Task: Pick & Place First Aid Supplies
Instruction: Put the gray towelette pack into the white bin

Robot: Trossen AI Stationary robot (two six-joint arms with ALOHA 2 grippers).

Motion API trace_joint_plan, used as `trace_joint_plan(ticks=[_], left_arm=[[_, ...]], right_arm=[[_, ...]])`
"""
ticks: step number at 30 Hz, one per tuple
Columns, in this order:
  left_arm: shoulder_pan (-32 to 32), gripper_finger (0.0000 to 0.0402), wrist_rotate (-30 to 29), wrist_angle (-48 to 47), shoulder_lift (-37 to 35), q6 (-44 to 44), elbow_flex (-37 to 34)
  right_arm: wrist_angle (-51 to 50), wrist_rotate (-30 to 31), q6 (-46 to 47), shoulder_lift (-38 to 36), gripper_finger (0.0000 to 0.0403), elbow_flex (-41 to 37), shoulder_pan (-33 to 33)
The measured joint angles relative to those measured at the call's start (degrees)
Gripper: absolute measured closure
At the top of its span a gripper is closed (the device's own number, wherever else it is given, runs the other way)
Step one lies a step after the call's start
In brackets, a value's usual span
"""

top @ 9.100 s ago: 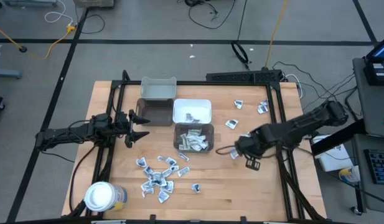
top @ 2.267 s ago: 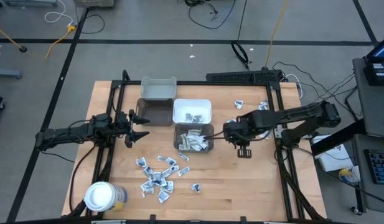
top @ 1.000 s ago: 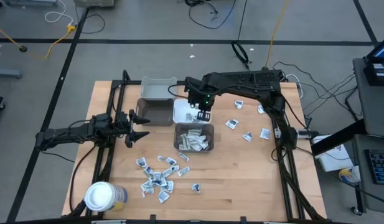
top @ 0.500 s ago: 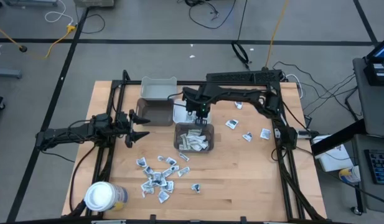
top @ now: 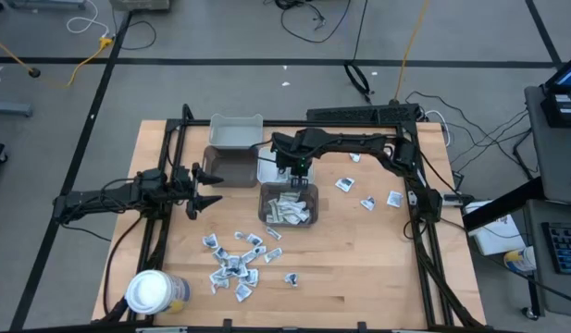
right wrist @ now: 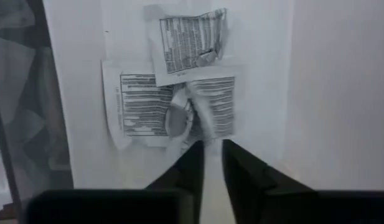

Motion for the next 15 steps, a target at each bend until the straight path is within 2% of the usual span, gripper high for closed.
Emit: trace_joint_plan(ticks=[8, 11, 15], left_arm=[[0.0, 0.0091, 0.0, 0.0, 0.0, 0.0, 0.0], [0.0, 0.0091, 0.0, 0.0, 0.0, 0.0, 0.0], [0.0, 0.0091, 0.0, 0.0, 0.0, 0.0, 0.0]], right_arm=[[0.2, 0.0, 0.0, 0.0, 0.0223, 0.0, 0.0], [-0.4, 0.0, 0.1, -0.8, 0.0202, 0.0, 0.0], [-3.3, 0.0, 2.8, -4.5, 0.0193, 0.0, 0.0]])
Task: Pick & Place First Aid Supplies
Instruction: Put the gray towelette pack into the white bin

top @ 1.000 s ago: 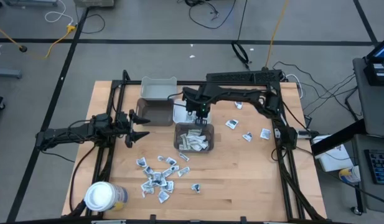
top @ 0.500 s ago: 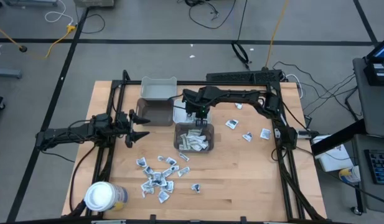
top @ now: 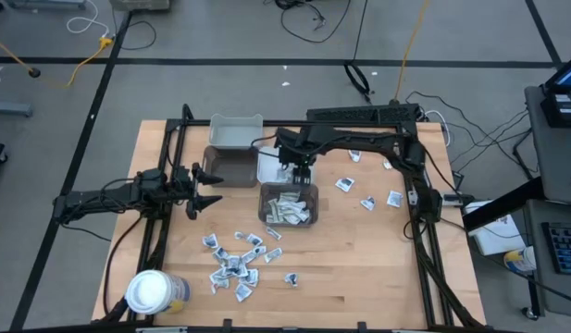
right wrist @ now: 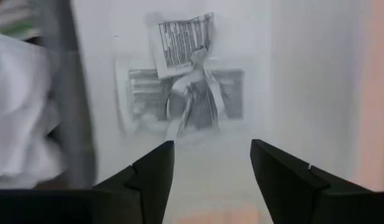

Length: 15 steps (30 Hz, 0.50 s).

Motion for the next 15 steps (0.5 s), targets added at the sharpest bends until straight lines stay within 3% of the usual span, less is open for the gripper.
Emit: trace_joint_plan(ticks=[9, 15], left_arm=[[0.0, 0.0091, 0.0, 0.0, 0.0, 0.0, 0.0], [0.0, 0.0091, 0.0, 0.0, 0.0, 0.0, 0.0]], right_arm=[[-4.6, -0.1, 4.4, -6.4, 0.0198, -0.3, 0.0], [-2.7, -0.1, 6.8, -14.9, 0.0192, -12.0, 0.5]])
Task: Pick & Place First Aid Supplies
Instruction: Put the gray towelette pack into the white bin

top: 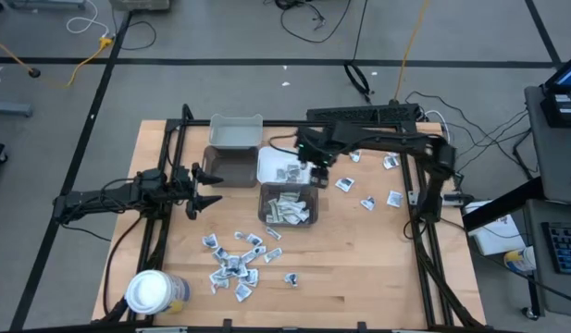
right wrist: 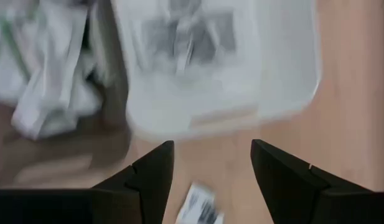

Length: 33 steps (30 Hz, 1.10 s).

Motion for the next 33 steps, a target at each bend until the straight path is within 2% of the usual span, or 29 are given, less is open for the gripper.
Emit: trace_joint_plan(ticks=[10, 17, 23, 28, 33], left_arm=[[0.0, 0.0091, 0.0, 0.0, 0.0, 0.0, 0.0], [0.0, 0.0091, 0.0, 0.0, 0.0, 0.0, 0.0], [0.0, 0.0091, 0.0, 0.0, 0.0, 0.0, 0.0], [0.0, 0.0091, 0.0, 0.0, 0.0, 0.0, 0.0], [0.0, 0.0091, 0.0, 0.0, 0.0, 0.0, 0.0]], right_arm=[[1.3, 0.0, 8.0, -22.5, 0.0191, -27.7, 0.3], [-3.1, 0.1, 11.3, -34.9, 0.019, -39.1, 0.3], [-5.5, 0.0, 12.7, -38.7, 0.019, -42.8, 0.2], [-1.9, -2.9, 16.9, -38.6, 0.019, -46.0, 0.2], [3.6, -3.0, 20.7, -38.3, 0.019, -50.4, 0.2]])
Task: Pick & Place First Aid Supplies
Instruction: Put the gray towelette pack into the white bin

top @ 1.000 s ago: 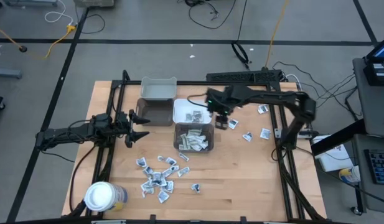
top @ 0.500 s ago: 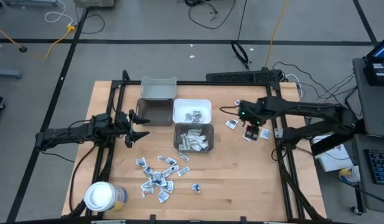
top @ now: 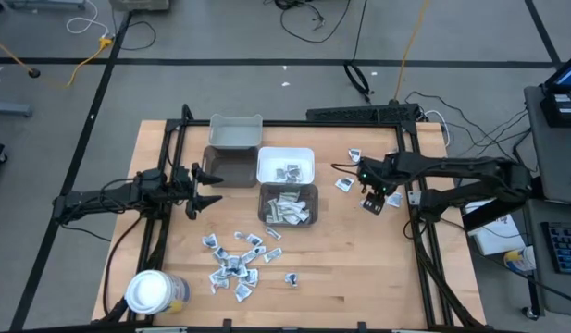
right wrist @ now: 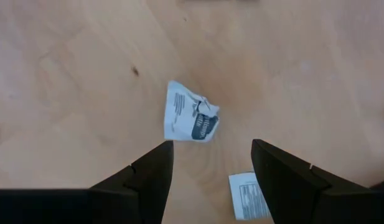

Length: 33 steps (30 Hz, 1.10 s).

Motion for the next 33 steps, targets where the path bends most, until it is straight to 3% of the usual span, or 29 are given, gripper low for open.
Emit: trace_joint_plan(ticks=[11, 17, 21, 27, 29, 33], left_arm=[[0.0, 0.0091, 0.0, 0.0, 0.0, 0.0, 0.0], [0.0, 0.0091, 0.0, 0.0, 0.0, 0.0, 0.0], [0.0, 0.0091, 0.0, 0.0, 0.0, 0.0, 0.0], [0.0, 0.0091, 0.0, 0.0, 0.0, 0.0, 0.0], [0.0, 0.0091, 0.0, 0.0, 0.0, 0.0, 0.0], [0.0, 0.0091, 0.0, 0.0, 0.0, 0.0, 0.0]], right_arm=[[13.1, -0.7, 1.5, 5.4, 0.019, -7.4, 0.0], [15.4, -1.5, 1.5, 6.6, 0.0199, -8.3, 0.0], [15.7, -1.8, 1.5, 6.7, 0.0248, -8.3, 0.0], [14.0, -1.4, 1.1, 5.9, 0.0374, -7.7, 0.0], [12.5, -1.2, 1.0, 5.4, 0.0388, -6.4, 0.0], [7.4, -1.0, 0.1, 4.7, 0.0379, -2.3, -0.3]])
